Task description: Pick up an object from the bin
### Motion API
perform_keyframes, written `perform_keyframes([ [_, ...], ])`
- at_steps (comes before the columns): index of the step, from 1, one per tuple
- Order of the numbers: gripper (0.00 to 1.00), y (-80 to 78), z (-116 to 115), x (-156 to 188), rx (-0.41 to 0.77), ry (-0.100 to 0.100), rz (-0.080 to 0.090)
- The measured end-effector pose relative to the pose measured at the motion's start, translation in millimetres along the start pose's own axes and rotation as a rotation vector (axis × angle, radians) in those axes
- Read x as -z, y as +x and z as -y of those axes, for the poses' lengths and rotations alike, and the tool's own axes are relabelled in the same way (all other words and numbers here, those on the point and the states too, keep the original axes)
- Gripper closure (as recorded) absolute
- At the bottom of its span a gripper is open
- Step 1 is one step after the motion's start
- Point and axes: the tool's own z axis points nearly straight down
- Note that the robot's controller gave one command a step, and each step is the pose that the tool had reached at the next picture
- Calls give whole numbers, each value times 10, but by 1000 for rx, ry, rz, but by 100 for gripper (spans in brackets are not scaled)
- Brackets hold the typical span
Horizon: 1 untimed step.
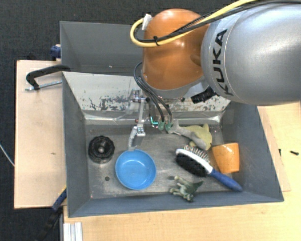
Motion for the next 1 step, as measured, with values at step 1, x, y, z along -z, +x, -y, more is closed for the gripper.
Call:
perform_keyframes([
  [1,0,-143,134,-1550,428,1,2],
])
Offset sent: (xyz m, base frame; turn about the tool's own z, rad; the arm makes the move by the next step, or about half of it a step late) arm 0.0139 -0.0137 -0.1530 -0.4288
